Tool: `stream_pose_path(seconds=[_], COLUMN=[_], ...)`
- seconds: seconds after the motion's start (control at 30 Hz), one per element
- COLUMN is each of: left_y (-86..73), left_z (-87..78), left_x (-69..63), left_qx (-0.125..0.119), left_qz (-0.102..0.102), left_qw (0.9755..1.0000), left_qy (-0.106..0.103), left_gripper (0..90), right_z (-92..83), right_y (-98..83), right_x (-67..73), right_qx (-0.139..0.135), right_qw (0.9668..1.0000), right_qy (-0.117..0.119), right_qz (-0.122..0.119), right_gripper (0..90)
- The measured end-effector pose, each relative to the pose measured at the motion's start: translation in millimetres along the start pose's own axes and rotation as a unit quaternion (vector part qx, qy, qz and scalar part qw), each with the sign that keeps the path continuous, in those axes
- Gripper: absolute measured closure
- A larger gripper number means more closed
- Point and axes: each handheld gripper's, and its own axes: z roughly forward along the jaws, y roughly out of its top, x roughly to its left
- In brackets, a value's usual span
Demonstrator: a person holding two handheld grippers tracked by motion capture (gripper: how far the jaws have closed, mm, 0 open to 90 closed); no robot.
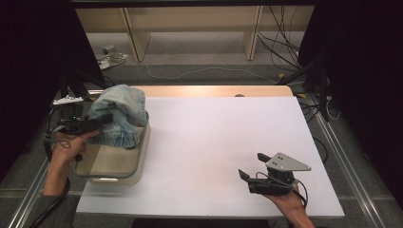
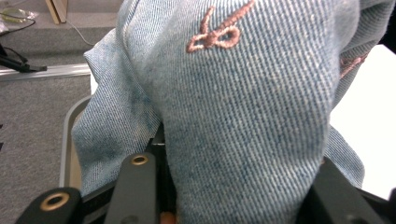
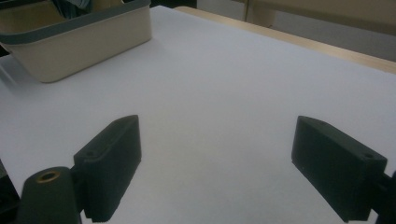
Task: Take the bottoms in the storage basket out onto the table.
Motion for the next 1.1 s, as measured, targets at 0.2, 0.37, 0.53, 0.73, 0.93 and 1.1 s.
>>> stream_pose_path(seconds=[0.2,0.37,0.53,0.73,0.93,1.1], left_y=[0.1,0.8,2.2,2.9,4.3,5.2], left_z=[-0.3,-2.0,-2.8,-3.1,-4.3,-4.6], left_x=[0.4,0.5,-2.0,-4.6,-7.5,-10.6], left_qx=[-0.007,-0.013,-0.023,-0.028,-0.039,-0.043], left_qz=[-0.006,-0.011,-0.023,-0.028,-0.033,-0.033], left_qw=[1.0,0.9999,0.9993,0.999,0.9982,0.998], left_qy=[0.002,-0.003,-0.016,-0.022,-0.033,-0.033], left_gripper=[58.0,58.0,58.0,57.9,58.0,58.0], right_z=[-0.3,0.1,-0.2,-0.1,0.0,0.1], right_y=[0.0,0.0,0.0,0.0,0.0,0.0], right_x=[-0.1,0.0,-0.1,0.0,-0.1,0.0], right_qx=[-0.001,-0.001,-0.002,-0.002,-0.002,-0.002], right_qw=[1.0,1.0,1.0,1.0,1.0,1.0], right_qy=[0.0,0.001,0.0,0.0,0.0,0.0], right_qz=[0.001,0.002,0.002,0.002,0.003,0.003], right_gripper=[16.9,16.9,16.9,16.9,16.9,16.9])
